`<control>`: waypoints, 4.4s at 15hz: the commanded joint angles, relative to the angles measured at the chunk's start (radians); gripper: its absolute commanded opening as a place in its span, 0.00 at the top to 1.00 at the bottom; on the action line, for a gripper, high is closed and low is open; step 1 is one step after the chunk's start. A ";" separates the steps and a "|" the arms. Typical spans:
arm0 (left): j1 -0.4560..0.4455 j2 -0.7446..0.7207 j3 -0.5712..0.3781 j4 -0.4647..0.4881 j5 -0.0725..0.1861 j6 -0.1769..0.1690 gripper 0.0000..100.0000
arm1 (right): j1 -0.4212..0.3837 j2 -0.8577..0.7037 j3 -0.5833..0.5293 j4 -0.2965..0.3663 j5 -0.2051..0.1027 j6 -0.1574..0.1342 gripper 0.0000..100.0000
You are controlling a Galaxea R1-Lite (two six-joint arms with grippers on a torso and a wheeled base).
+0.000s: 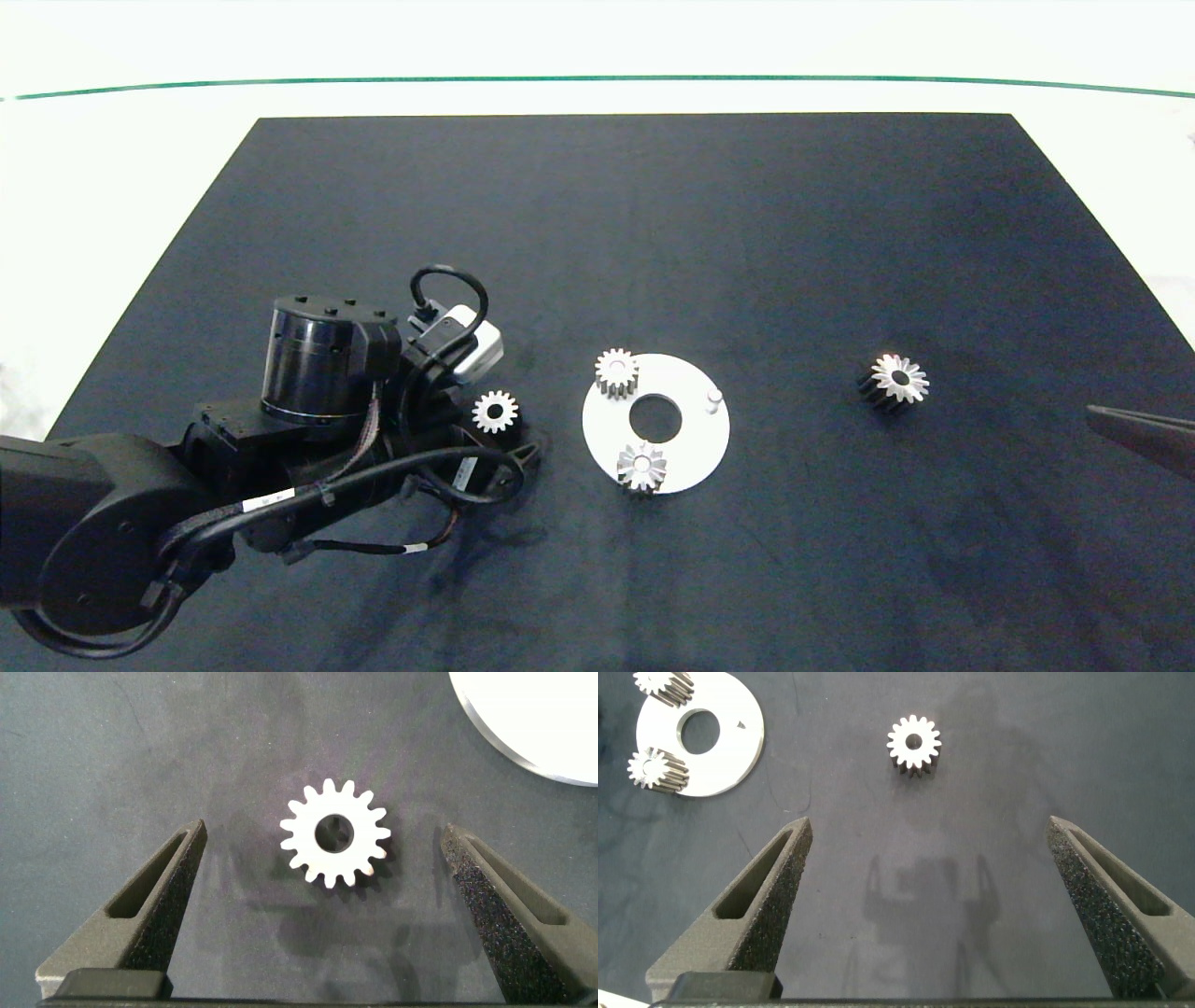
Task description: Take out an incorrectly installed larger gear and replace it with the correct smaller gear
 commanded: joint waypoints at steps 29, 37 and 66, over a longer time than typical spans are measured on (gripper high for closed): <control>0.003 0.047 -0.021 0.000 0.002 -0.016 0.55 | 0.002 -0.007 0.011 -0.001 0.000 -0.001 0.00; 0.001 0.047 -0.015 -0.001 0.002 -0.016 0.71 | 0.002 -0.012 0.012 -0.001 0.000 -0.001 0.00; -0.239 -0.149 -0.082 0.192 0.128 -0.028 0.84 | -0.004 -0.157 0.020 0.003 -0.001 0.024 0.00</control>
